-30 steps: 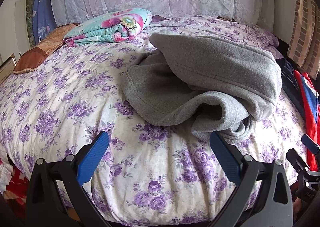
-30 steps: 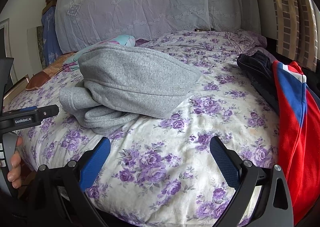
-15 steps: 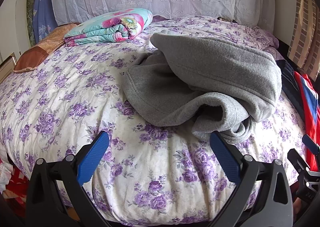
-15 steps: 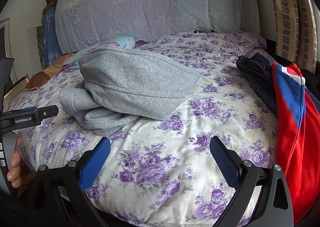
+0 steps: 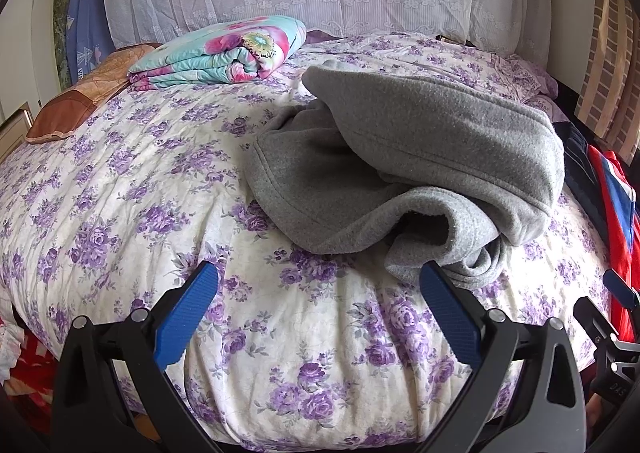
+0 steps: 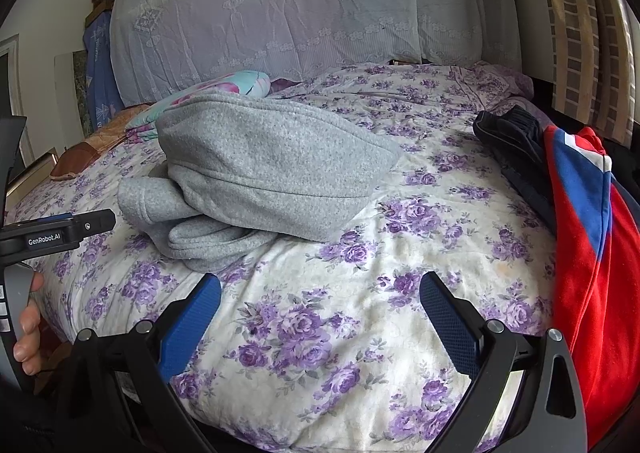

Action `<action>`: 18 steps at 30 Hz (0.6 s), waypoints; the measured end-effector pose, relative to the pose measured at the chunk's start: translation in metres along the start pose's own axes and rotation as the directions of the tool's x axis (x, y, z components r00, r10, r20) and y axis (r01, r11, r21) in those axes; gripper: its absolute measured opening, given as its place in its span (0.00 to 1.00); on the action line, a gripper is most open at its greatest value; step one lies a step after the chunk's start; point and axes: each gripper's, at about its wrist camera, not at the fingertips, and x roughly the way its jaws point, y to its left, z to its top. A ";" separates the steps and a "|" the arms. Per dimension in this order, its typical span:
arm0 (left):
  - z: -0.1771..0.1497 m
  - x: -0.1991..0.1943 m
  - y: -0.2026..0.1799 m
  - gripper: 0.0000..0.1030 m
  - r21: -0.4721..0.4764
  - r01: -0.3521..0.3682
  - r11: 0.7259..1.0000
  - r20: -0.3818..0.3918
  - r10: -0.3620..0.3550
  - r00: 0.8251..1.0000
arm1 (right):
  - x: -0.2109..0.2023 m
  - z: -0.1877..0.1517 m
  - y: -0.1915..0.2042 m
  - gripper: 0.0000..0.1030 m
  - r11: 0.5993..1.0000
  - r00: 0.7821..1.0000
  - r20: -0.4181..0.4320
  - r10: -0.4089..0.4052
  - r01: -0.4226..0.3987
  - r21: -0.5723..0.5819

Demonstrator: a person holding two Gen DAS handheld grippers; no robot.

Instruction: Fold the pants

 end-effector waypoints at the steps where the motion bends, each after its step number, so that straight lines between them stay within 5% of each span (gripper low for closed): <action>1: 0.000 0.000 0.000 0.95 0.000 0.000 1.000 0.000 0.000 1.000 | 0.000 0.001 0.000 0.97 1.000 1.000 0.000 0.000 0.000 -0.001; 18: -0.002 0.004 0.000 0.95 -0.005 0.002 1.000 -0.009 -0.002 1.000 | 0.004 -0.002 0.004 0.97 1.000 1.000 -0.008 0.004 -0.004 -0.013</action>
